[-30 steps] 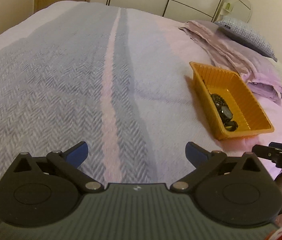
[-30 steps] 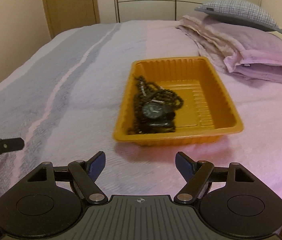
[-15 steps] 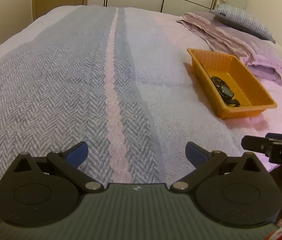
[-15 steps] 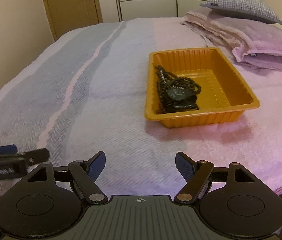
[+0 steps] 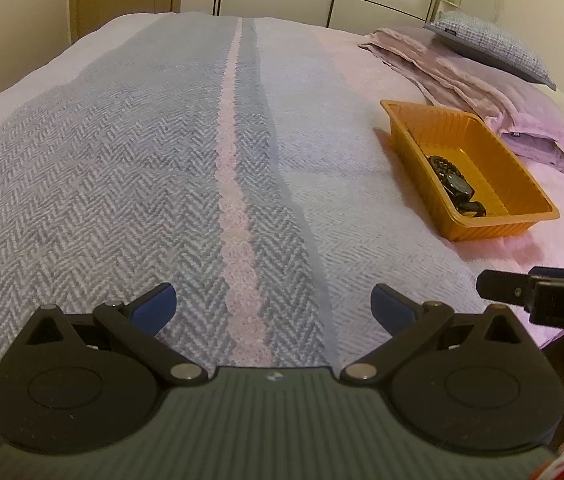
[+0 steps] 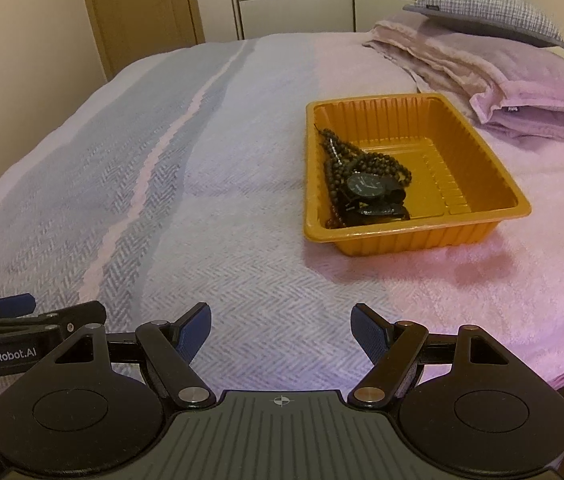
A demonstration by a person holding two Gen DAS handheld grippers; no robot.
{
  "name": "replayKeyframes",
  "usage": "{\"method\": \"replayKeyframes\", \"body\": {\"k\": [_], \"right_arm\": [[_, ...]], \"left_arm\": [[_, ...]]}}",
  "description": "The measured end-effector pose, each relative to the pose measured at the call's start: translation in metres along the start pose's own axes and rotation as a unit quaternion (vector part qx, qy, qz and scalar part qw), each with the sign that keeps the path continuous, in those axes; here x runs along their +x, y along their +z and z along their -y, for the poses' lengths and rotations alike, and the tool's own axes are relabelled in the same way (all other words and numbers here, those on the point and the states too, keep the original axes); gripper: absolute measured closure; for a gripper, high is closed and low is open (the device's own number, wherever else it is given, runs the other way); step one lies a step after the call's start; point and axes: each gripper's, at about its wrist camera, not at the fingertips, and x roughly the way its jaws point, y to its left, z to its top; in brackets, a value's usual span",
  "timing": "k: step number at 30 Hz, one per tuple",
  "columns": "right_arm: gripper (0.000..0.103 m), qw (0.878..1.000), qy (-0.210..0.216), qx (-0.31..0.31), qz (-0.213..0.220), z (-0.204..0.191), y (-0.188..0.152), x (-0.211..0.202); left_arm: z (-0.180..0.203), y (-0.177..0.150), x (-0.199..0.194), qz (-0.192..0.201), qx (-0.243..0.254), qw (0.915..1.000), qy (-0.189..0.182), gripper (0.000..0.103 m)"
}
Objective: Organize jewelry
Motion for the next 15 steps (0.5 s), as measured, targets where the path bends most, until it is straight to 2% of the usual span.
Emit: {"method": "replayKeyframes", "body": {"k": [15], "right_arm": [[0.026,1.0,-0.001,-0.003,-0.003,-0.0005,-0.0016,0.0034]], "left_arm": [[-0.0003,-0.0004,-0.0001,0.001,0.006,1.0,0.007,0.0]]}}
